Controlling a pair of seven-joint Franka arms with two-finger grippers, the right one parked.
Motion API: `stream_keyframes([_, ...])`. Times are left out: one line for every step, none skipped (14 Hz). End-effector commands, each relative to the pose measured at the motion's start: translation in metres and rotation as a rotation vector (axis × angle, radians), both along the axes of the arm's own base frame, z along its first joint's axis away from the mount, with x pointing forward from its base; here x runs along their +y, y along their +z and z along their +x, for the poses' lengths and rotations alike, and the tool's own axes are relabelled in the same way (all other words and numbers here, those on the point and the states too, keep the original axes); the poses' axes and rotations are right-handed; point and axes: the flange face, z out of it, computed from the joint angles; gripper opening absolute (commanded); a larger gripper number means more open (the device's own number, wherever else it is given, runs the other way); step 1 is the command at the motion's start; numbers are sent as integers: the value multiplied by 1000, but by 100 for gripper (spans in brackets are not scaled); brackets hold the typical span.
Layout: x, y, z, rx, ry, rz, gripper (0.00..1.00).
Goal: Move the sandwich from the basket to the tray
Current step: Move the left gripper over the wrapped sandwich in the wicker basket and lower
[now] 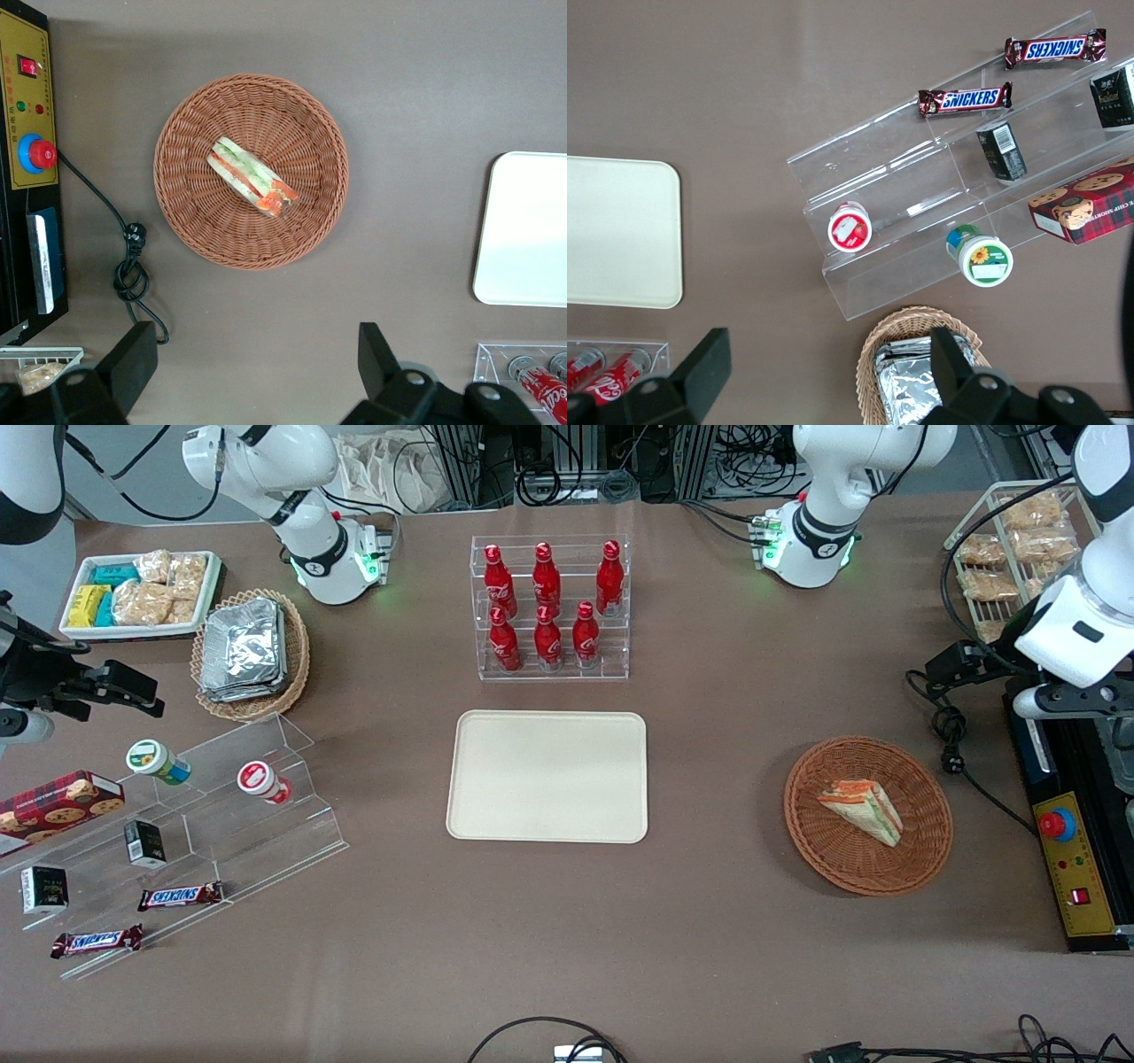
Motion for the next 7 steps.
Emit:
stream_keyframes([-1,3,-1,7,7,2,100])
stream_keyframes([0,4,-1,2,7,6,100])
stream_keyframes([0,4,0,-4,8,7,100])
stream_keyframes([0,1,2,-7,8,12,100])
stream_keyframes([0,-2,3,-8,9,13,100])
stream_keyframes([0,-12,6,10,12,18,100])
stream_keyframes([-1,-20,9,23,27,21,100])
